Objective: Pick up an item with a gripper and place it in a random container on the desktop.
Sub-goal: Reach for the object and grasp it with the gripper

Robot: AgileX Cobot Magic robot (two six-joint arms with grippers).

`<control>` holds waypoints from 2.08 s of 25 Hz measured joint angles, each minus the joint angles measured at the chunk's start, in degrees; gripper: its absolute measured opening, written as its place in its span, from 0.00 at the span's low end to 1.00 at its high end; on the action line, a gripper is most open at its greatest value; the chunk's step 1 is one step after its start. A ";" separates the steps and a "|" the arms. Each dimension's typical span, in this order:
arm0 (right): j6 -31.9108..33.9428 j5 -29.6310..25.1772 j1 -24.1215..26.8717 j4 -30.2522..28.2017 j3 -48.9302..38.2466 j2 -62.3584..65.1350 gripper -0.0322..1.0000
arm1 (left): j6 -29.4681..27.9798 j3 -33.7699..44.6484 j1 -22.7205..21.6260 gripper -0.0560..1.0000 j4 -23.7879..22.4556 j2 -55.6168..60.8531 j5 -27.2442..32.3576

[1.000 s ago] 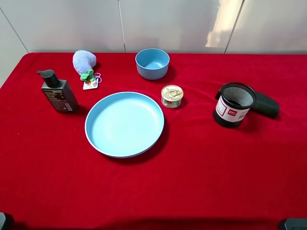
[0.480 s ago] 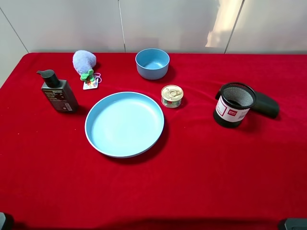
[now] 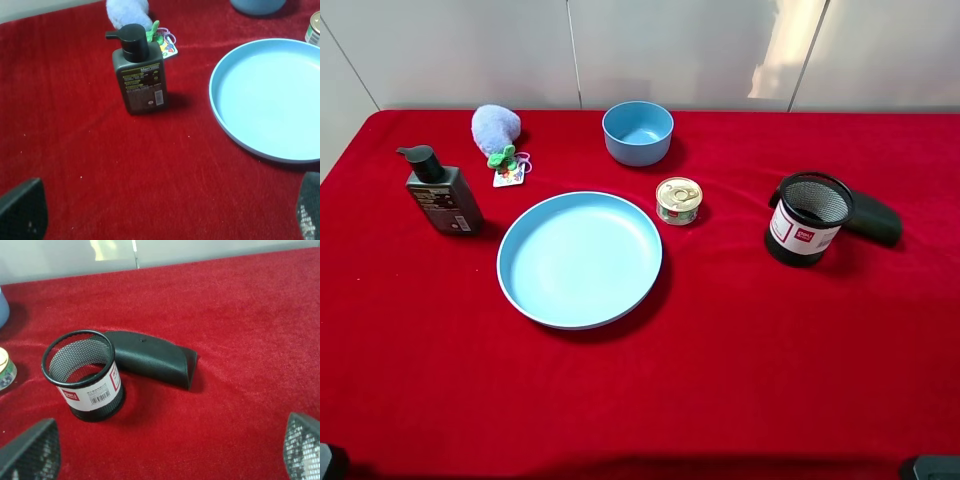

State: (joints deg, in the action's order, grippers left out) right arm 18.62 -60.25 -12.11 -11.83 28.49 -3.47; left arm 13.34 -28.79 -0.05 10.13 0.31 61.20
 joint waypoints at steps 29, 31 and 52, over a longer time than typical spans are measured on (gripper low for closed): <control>-2.40 3.44 0.00 2.93 10.11 -24.65 0.70 | 0.00 0.00 0.00 0.98 0.00 0.00 0.00; -3.77 3.50 0.00 3.23 11.48 -27.49 0.70 | 0.00 0.00 0.00 0.98 0.00 0.00 0.00; -7.52 4.34 -18.76 0.37 27.62 -56.23 0.70 | 0.00 0.00 0.00 0.98 0.00 0.00 0.00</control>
State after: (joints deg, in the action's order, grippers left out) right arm 11.10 -55.91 -30.87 -11.46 56.11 -59.70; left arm 13.34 -28.79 -0.05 10.13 0.31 61.20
